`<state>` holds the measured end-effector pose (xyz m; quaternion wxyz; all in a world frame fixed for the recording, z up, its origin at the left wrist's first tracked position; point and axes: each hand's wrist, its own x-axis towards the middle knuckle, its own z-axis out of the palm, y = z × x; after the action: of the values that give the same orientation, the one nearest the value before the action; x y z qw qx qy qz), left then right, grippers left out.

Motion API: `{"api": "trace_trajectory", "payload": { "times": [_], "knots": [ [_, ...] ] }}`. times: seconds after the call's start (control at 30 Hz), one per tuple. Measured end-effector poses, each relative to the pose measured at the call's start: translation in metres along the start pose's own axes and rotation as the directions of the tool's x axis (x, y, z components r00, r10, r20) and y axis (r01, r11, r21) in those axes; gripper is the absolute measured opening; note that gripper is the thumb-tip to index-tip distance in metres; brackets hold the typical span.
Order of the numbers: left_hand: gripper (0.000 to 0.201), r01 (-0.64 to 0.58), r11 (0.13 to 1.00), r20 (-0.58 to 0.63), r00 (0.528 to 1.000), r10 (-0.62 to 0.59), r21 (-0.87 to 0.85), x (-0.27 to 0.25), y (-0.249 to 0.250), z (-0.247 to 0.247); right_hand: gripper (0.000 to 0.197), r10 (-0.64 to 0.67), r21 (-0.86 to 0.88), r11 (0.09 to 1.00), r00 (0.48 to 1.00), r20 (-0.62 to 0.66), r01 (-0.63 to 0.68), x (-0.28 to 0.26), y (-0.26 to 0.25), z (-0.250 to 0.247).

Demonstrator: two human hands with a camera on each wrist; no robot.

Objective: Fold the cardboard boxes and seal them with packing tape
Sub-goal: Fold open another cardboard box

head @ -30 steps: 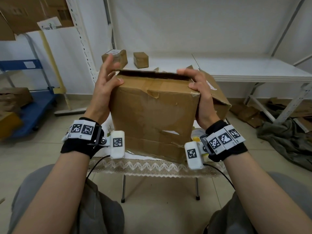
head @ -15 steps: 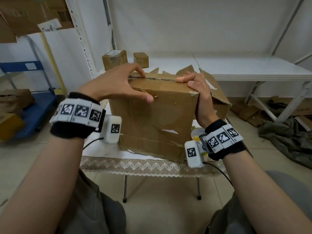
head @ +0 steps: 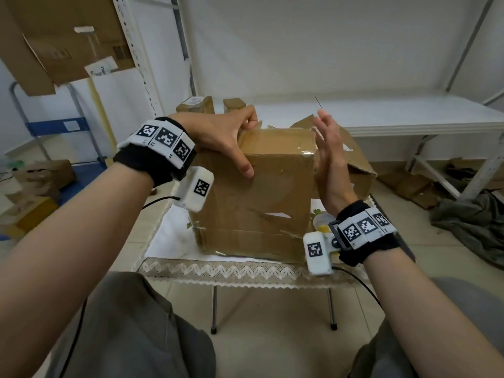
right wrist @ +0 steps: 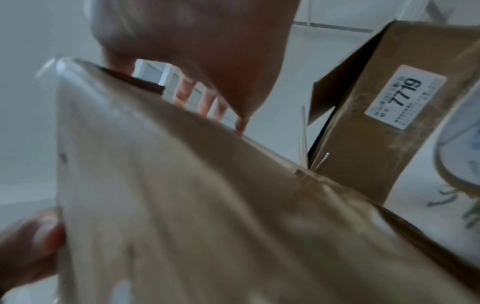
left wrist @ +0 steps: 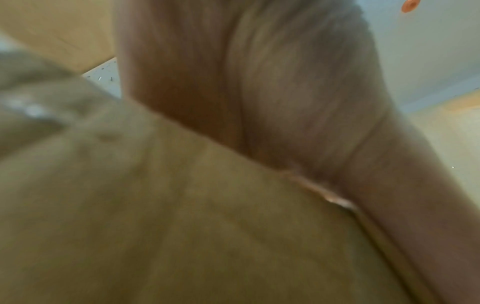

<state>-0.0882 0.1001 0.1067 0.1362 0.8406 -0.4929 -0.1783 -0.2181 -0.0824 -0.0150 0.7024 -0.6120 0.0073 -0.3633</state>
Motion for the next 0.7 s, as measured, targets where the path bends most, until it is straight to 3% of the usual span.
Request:
{"api": "trace_trajectory", "payload": {
  "times": [0.17,0.3,0.37,0.5,0.53,0.6,0.63,0.7],
  "knots": [
    [0.093,0.045,0.994,-0.131,0.99,-0.058,-0.101,-0.035,-0.01,-0.021,0.055,0.331,-0.13,0.933,0.942,-0.058,-0.336,0.002,0.006,-0.022],
    [0.081,-0.03,0.918,-0.315,0.943,-0.104,-0.394,-0.064,-0.026,-0.039,0.064,0.473,-0.08,0.878,0.881,0.006,-0.471,-0.001,0.014,-0.033],
    [0.088,-0.127,0.826,-0.4,0.908,-0.126,-0.549,-0.07,-0.038,-0.037,0.072,0.462,0.017,0.885,0.884,0.075,-0.465,-0.003,0.01,-0.031],
    [0.1,-0.25,0.613,-0.464,0.859,-0.217,-0.75,-0.069,-0.059,-0.01,0.065,0.428,0.14,0.88,0.886,0.177,-0.454,-0.008,-0.002,-0.02],
    [0.09,-0.276,0.535,-0.451,0.863,-0.229,-0.799,-0.067,-0.062,0.001,0.067,0.426,0.128,0.881,0.881,0.207,-0.456,-0.011,-0.005,-0.018],
    [0.046,-0.312,0.399,-0.436,0.858,-0.273,-0.862,-0.063,-0.059,0.023,0.074,0.403,0.107,0.892,0.881,0.247,-0.439,-0.012,-0.005,-0.019],
    [0.04,-0.329,0.32,-0.425,0.854,-0.301,-0.888,-0.06,-0.056,0.035,0.072,0.378,0.097,0.905,0.889,0.26,-0.413,-0.013,-0.005,-0.021],
    [0.047,-0.354,0.178,-0.395,0.853,-0.341,-0.918,-0.054,-0.051,0.056,0.059,0.317,0.088,0.932,0.906,0.281,-0.353,-0.014,-0.007,-0.023]
  ]
}}
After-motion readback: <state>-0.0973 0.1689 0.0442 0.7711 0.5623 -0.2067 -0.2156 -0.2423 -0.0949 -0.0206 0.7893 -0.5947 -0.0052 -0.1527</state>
